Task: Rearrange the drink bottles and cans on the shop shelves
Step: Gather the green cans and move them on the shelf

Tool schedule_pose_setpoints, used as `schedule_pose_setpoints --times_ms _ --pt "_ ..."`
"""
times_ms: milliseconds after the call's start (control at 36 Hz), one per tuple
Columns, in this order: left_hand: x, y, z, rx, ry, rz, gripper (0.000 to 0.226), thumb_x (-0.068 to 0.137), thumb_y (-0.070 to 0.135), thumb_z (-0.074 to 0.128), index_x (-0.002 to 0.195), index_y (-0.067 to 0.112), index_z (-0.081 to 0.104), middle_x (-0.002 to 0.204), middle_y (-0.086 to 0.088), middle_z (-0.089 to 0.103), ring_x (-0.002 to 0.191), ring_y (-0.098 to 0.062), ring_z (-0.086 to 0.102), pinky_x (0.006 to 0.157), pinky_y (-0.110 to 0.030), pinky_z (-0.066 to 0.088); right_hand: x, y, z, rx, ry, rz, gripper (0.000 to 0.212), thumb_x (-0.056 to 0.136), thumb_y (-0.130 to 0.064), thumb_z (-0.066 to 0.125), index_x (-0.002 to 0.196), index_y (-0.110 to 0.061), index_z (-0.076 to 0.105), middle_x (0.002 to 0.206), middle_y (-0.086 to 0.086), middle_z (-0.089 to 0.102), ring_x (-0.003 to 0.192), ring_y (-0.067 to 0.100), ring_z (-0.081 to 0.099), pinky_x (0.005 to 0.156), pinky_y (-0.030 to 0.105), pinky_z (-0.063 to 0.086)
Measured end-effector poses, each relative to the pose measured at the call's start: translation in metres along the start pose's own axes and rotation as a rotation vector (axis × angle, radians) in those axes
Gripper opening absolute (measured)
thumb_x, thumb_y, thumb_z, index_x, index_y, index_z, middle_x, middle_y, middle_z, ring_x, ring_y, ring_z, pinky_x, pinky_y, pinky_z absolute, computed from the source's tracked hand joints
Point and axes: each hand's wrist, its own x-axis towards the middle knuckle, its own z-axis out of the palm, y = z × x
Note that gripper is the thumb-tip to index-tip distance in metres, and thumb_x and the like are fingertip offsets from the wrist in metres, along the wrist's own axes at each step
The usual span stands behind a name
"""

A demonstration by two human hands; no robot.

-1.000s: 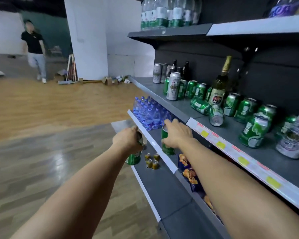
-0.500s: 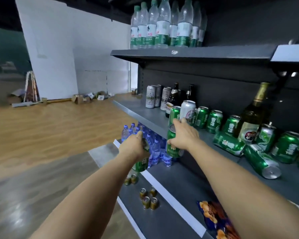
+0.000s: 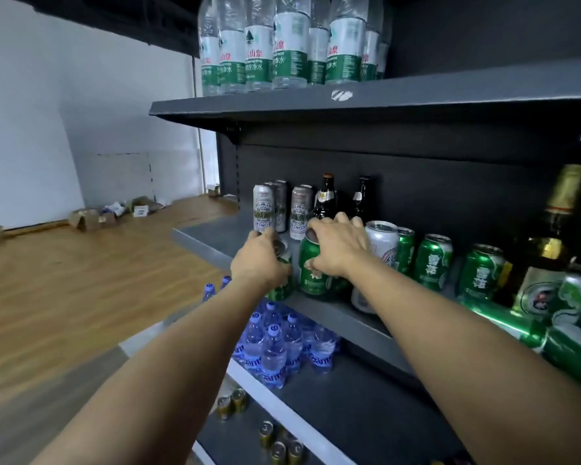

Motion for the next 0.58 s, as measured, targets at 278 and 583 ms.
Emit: schedule_pose_setpoints --times_ms 278,583 --pt "0.094 -0.014 0.025 -0.045 -0.047 0.032 0.046 0.078 0.023 0.065 0.123 0.02 0.052 0.121 -0.007 0.036 0.098 -0.03 0.056 0.082 -0.039 0.05 0.074 0.002 0.015 -0.021 0.003 0.11 0.07 0.075 -0.049 0.073 0.133 -0.024 0.042 0.131 -0.001 0.052 0.122 0.023 0.041 0.097 0.037 0.028" --pt "0.168 -0.019 0.064 -0.036 -0.309 0.313 0.058 0.072 0.03 0.072 0.125 0.023 0.05 0.123 -0.004 0.039 0.107 -0.026 0.056 0.087 -0.038 0.051 0.127 0.008 0.036 -0.165 -0.197 0.514 0.071 0.081 -0.039 0.064 0.14 -0.016 0.033 0.128 0.005 0.053 0.123 0.026 0.045 0.104 0.041 0.028"
